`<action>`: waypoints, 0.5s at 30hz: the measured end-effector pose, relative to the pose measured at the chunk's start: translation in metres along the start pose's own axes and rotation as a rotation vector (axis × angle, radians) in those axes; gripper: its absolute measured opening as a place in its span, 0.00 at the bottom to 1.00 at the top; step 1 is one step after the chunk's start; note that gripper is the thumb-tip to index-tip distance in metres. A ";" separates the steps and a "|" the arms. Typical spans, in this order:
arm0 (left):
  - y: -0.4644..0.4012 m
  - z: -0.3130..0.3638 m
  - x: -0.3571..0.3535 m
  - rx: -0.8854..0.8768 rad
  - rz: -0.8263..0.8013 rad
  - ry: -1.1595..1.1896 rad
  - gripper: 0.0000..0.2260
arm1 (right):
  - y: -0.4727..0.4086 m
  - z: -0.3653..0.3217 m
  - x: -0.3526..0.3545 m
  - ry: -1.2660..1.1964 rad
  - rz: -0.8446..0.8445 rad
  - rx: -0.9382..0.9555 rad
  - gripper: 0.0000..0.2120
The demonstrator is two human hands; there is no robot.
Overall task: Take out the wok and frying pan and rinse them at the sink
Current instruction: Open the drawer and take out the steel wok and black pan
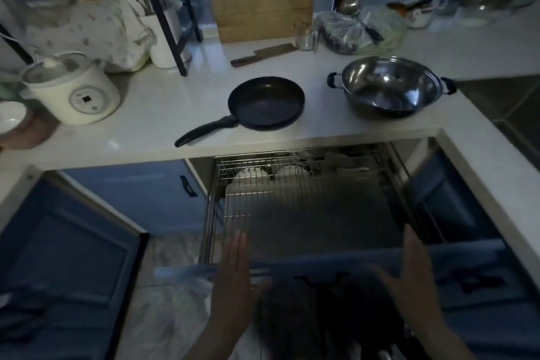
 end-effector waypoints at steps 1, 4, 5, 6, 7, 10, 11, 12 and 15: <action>0.017 -0.008 -0.001 0.059 -0.016 0.020 0.44 | 0.021 0.009 -0.004 0.008 0.018 -0.072 0.50; 0.046 -0.037 -0.006 0.136 -0.006 0.008 0.44 | 0.062 0.028 -0.023 0.092 -0.007 -0.197 0.55; 0.050 -0.051 -0.009 0.179 0.010 -0.010 0.45 | 0.068 0.032 -0.030 0.111 -0.055 -0.249 0.56; 0.052 -0.062 -0.013 0.256 0.015 -0.014 0.47 | 0.070 0.034 -0.034 0.122 -0.093 -0.288 0.56; 0.052 -0.071 -0.017 0.333 -0.006 -0.012 0.50 | 0.069 0.034 -0.038 0.136 -0.111 -0.314 0.56; 0.039 -0.090 -0.035 0.403 -0.074 0.005 0.57 | 0.058 0.033 -0.042 0.198 -0.113 -0.337 0.56; 0.031 -0.097 -0.044 0.424 -0.064 -0.004 0.60 | 0.052 0.032 -0.043 0.212 -0.116 -0.350 0.55; 0.023 -0.100 -0.051 0.449 -0.062 -0.016 0.62 | 0.046 0.032 -0.044 0.223 -0.123 -0.369 0.54; 0.008 -0.080 -0.046 0.626 -0.064 0.053 0.55 | 0.026 0.026 -0.047 0.225 -0.138 -0.425 0.54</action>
Point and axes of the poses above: each hand's wrist, its own y-axis away from the middle knuckle, its own x-axis out of the back of the hand, z = x × y, the point moved 6 cm from there along -y, towards the middle knuckle, and after that the axes turned 10 degrees about x, right-handed, at the moved point
